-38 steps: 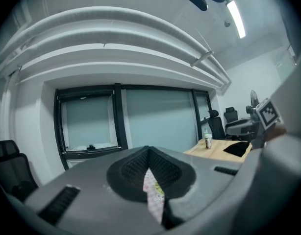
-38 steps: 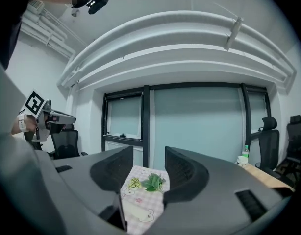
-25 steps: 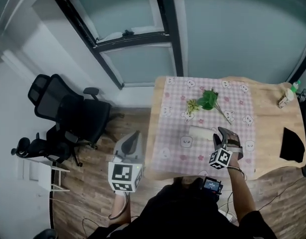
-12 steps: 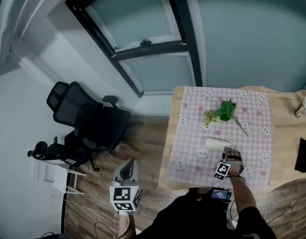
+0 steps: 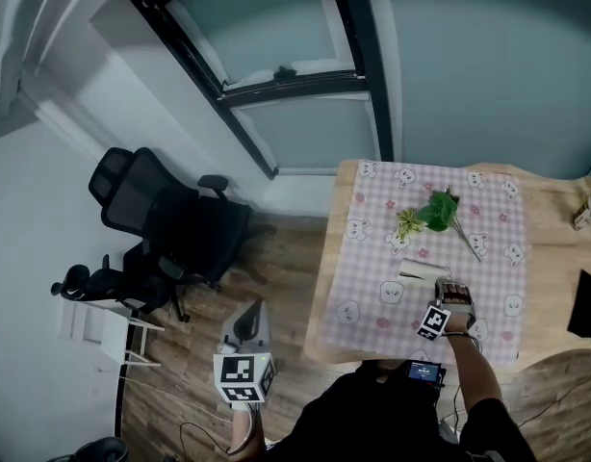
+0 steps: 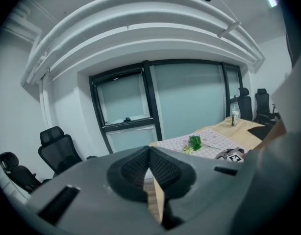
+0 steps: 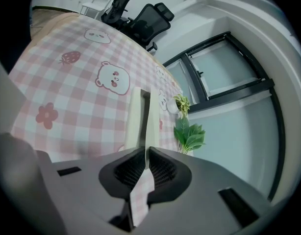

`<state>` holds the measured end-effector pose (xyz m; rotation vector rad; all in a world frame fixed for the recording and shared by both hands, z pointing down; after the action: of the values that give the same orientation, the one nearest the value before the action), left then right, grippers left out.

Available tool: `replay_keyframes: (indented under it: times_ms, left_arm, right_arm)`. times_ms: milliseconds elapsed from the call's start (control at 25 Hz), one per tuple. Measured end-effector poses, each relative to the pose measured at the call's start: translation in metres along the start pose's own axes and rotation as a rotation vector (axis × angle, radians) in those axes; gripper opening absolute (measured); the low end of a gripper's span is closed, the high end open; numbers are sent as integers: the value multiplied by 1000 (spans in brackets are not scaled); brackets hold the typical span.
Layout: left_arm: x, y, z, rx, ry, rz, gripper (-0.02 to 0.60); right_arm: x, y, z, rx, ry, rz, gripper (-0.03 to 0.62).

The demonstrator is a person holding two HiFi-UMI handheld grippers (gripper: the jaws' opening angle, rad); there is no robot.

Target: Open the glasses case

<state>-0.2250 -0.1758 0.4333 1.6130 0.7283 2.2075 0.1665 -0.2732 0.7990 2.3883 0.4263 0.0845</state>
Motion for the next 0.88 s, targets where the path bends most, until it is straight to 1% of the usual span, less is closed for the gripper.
replay_keyframes:
  times_ms: [120,240,400,560,680,800,880]
  left_arm:
    - [1,4,2,2,-14,-4,-1]
    - [4,7,7,12,-17,-26,0]
    - [3,6,8,-3,35,-39,-2]
    - [11,5,9,-7,30,-76,0]
    - [17,7,11,-7,44,-104,0]
    - [22,7,8,-11,43,-126,0]
    - [26,7,8,-3,45,-137,-2]
  right_arm:
    - [0,7,25,-14,15,-1,23]
    - [2,30,44,-62,6,-20,25]
    - [1,62,62,-116,-40,-29,25]
    - [-5,85,65,-143,-102,-44,29]
    - [-9,101,64,-136,-133,-57,31]
    - [-13,107,59,-132,-180,-60,23]
    - [-13,107,58,-150,-181,-55,23]
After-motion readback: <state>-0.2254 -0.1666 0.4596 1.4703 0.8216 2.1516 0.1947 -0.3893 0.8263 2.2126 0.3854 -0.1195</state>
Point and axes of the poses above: the fingertips, and each gripper's own axes: y forward along the fingers, z to its right, x out of its underside, the point moved 2 cm from there along -y, backward along the fingers, and after that the axes turned 12 degrees about -z, right-handed, at the moved point
